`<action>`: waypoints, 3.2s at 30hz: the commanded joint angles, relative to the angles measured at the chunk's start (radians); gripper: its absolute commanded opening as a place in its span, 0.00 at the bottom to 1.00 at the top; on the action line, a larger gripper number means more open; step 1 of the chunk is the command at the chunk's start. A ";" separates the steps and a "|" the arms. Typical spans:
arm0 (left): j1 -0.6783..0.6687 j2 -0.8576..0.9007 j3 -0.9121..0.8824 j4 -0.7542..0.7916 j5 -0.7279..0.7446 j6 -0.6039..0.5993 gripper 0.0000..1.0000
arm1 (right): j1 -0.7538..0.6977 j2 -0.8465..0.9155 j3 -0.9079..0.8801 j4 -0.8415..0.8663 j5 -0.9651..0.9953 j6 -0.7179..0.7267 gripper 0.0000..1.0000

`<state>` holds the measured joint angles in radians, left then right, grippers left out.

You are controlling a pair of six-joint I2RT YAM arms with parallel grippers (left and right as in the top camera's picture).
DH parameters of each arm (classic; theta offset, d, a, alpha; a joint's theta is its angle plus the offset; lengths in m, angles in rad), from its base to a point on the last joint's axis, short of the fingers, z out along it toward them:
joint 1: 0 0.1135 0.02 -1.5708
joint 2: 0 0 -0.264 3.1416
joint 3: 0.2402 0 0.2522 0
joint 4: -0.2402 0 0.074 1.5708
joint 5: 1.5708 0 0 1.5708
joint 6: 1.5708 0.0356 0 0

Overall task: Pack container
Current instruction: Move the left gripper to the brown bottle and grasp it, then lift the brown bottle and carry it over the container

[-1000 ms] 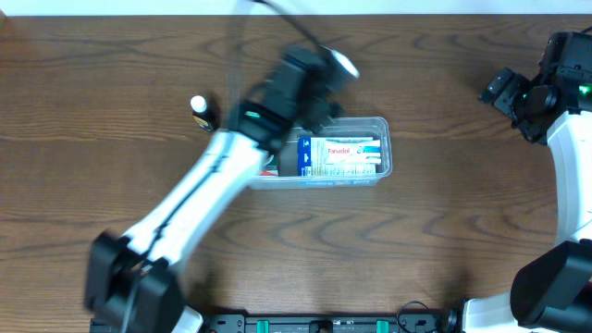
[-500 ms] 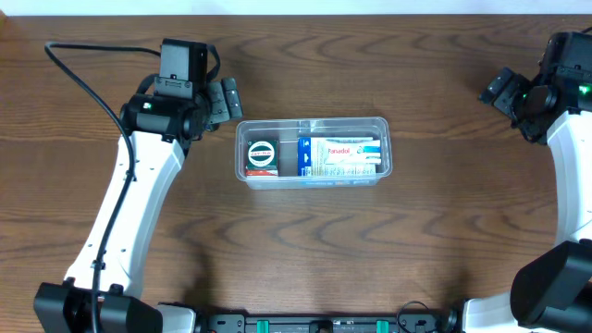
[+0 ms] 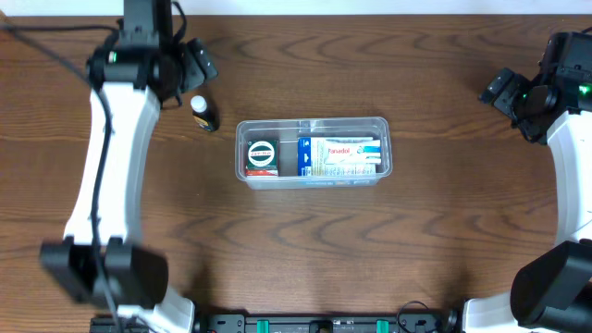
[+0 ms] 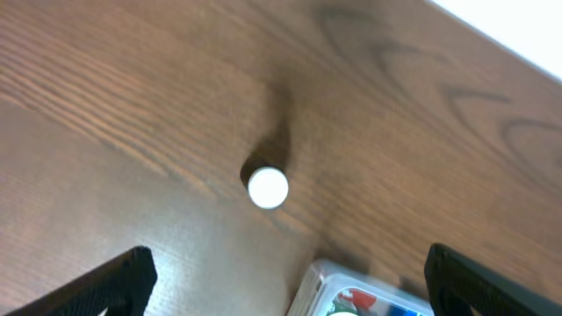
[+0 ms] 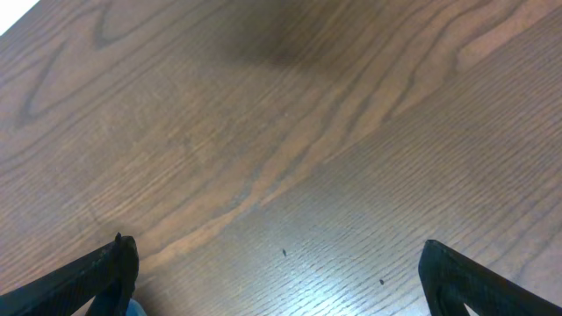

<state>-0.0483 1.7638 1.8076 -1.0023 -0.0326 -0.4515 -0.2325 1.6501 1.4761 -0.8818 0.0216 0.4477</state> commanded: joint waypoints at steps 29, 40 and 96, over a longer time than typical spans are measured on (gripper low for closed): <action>0.084 0.432 0.238 -0.201 0.201 -0.122 0.91 | -0.002 0.005 0.000 -0.001 0.004 0.011 0.99; 0.084 0.485 0.238 -0.200 0.198 -0.122 0.82 | -0.002 0.005 0.000 -0.001 0.004 0.011 0.99; -0.014 0.129 0.246 -0.396 0.269 0.356 0.10 | -0.003 0.005 0.000 -0.001 0.004 0.011 0.99</action>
<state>-0.0200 1.9644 2.0384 -1.3903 0.2153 -0.1806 -0.2325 1.6501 1.4761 -0.8818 0.0216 0.4477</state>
